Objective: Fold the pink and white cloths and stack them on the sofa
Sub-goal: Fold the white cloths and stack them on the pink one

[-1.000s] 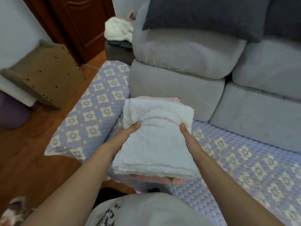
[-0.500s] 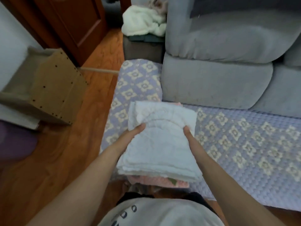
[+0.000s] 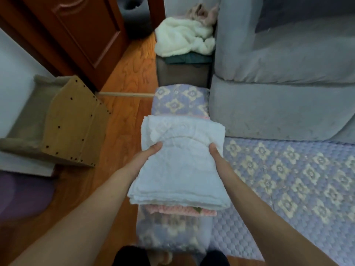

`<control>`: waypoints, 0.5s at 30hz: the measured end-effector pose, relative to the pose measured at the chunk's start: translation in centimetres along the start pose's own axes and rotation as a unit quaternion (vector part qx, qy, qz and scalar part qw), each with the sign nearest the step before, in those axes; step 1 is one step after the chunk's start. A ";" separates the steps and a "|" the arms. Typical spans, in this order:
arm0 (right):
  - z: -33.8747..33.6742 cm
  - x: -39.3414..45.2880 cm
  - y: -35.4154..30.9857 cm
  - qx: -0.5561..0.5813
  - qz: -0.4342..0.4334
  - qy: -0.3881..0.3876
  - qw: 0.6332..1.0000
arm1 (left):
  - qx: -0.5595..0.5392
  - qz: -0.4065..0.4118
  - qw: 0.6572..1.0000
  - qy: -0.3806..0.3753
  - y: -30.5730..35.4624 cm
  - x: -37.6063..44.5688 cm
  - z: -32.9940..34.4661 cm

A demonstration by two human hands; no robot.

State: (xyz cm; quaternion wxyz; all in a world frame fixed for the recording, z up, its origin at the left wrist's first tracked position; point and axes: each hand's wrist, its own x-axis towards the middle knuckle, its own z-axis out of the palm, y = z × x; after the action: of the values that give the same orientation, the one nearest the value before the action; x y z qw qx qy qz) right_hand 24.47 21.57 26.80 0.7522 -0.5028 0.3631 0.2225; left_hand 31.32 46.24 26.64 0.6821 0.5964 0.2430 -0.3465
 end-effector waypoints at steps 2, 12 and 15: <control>2.8 2.8 -4.6 -0.026 -0.052 0.018 0.998 | 0.000 0.022 0.999 -0.026 5.1 2.7 -0.9; 6.3 27.2 -9.6 -0.157 -0.091 0.132 0.975 | 0.146 0.027 0.989 -0.019 10.1 31.3 -5.9; 7.5 26.9 -10.5 -0.281 -0.080 0.275 0.916 | 0.188 0.020 0.982 0.024 11.3 30.5 -6.2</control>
State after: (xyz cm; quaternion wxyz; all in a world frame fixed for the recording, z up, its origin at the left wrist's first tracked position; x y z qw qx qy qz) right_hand 51.37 23.51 14.10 0.4662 -0.7619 0.4367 0.1073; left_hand 60.02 47.28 10.22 0.5590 0.7268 0.1777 -0.3574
